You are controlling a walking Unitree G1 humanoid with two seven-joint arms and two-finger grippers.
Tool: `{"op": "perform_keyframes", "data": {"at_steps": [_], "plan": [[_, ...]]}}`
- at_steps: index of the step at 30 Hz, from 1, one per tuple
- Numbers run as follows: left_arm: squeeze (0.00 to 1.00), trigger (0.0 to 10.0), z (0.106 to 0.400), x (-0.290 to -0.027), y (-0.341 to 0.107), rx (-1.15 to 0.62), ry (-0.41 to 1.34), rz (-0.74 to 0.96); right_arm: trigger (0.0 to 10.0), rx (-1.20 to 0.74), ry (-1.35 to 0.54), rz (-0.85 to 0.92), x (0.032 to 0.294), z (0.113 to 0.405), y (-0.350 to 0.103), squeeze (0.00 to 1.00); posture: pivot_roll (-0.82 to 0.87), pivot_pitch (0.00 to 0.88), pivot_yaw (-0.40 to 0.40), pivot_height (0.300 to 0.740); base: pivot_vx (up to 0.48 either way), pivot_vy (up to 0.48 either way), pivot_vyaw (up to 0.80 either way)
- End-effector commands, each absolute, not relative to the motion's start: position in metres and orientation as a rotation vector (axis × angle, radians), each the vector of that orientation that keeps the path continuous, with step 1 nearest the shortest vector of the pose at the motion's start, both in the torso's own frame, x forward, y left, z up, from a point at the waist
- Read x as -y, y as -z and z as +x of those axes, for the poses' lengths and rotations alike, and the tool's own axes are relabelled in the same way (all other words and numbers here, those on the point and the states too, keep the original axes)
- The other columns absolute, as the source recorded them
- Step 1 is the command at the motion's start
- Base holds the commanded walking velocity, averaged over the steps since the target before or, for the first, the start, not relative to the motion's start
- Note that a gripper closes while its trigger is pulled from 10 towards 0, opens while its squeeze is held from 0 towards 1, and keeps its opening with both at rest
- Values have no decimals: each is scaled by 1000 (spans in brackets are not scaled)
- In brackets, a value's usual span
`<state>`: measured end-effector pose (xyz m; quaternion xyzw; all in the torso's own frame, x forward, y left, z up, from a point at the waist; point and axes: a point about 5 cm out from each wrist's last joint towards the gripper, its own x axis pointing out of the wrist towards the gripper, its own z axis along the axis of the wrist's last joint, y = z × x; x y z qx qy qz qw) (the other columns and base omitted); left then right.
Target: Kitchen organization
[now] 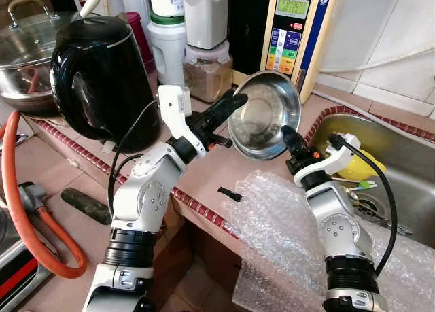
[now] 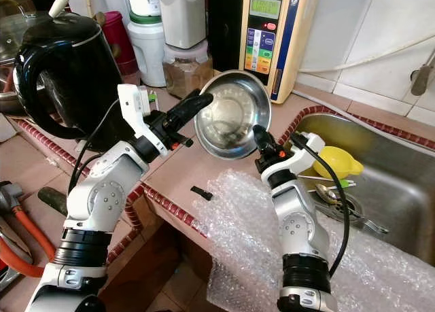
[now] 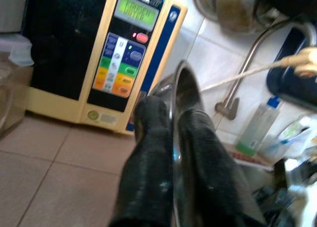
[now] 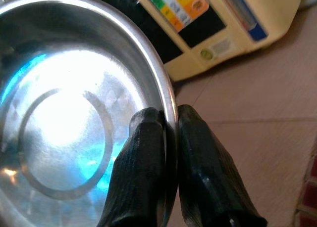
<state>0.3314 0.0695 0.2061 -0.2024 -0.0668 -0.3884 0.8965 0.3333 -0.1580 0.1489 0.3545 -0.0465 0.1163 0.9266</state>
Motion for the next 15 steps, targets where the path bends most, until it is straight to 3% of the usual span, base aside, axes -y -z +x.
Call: {"op": "perform_keyframes", "data": {"at_steps": [1,12,15], "plan": [[1000,10000,324,-51,-199,94,899,-386,0,121,-164,697,163,335,-157,0,14,9,80,740,0,0,0],[1000,10000,323,-49,-188,59,893,-303,0,152,-15,622,187,334,-163,0,13,10,83,740,0,0,0],[1000,10000,323,-64,-186,20,909,-214,0,162,4,571,192,334,-167,0,12,13,92,740,0,0,0]]}}
